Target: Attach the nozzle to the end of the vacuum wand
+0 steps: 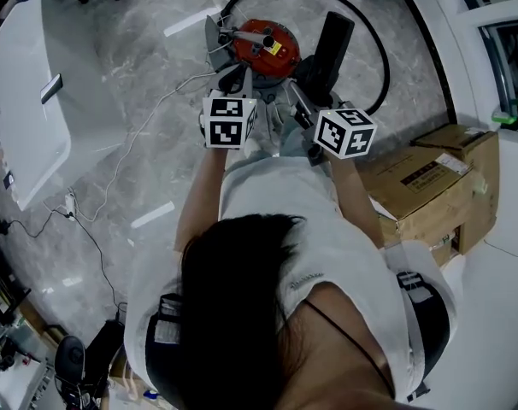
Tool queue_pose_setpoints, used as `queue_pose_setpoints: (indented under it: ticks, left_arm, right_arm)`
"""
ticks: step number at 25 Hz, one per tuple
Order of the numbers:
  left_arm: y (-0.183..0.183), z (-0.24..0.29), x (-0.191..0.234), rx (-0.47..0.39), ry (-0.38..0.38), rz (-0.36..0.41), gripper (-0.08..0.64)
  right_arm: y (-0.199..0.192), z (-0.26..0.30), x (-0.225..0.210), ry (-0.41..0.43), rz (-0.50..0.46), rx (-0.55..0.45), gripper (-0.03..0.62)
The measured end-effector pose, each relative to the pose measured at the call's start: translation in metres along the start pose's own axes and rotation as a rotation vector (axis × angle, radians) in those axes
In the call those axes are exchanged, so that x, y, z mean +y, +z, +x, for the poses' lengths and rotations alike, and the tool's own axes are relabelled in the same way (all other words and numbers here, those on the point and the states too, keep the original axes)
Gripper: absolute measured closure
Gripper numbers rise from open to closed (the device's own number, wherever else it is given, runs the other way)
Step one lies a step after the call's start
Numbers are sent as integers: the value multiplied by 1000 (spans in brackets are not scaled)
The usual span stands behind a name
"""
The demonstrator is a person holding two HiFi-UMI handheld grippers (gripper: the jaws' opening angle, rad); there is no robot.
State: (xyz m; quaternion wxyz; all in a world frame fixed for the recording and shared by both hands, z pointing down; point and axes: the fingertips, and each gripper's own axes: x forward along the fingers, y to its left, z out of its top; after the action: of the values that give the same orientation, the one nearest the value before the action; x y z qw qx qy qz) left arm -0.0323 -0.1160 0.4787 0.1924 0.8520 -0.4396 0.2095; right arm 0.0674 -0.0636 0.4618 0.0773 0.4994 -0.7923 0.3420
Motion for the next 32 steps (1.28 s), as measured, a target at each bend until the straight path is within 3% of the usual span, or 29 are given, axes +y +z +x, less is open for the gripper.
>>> queue_pose_setpoints:
  ticks: [7,10,14,19,24,30,32]
  left_arm:
    - [7,23,7,-7,-2,-2,541]
    - [8,35,6,5,-30,16,442]
    - [4,54,10,43,-35,82,383]
    - [10,73,10,35,-98,50,311]
    - [8,87,16,69,-146,142,252]
    - [-10,109,16,148,-191,385,213]
    - [-12,115,18,140,-206,408,212]
  right_arm:
    - [18,17,-8,54,2,23,503]
    - [24,21,-13,81,10,25,503]
    - [31,27,-18,111,12,28,505]
    - [38,33,-23,147,43,39,503]
    - [41,38,-22,201,47,58,503]
    - [45,41,-25,234,41,63,503]
    - [48,43,-25,246,36,57,503]
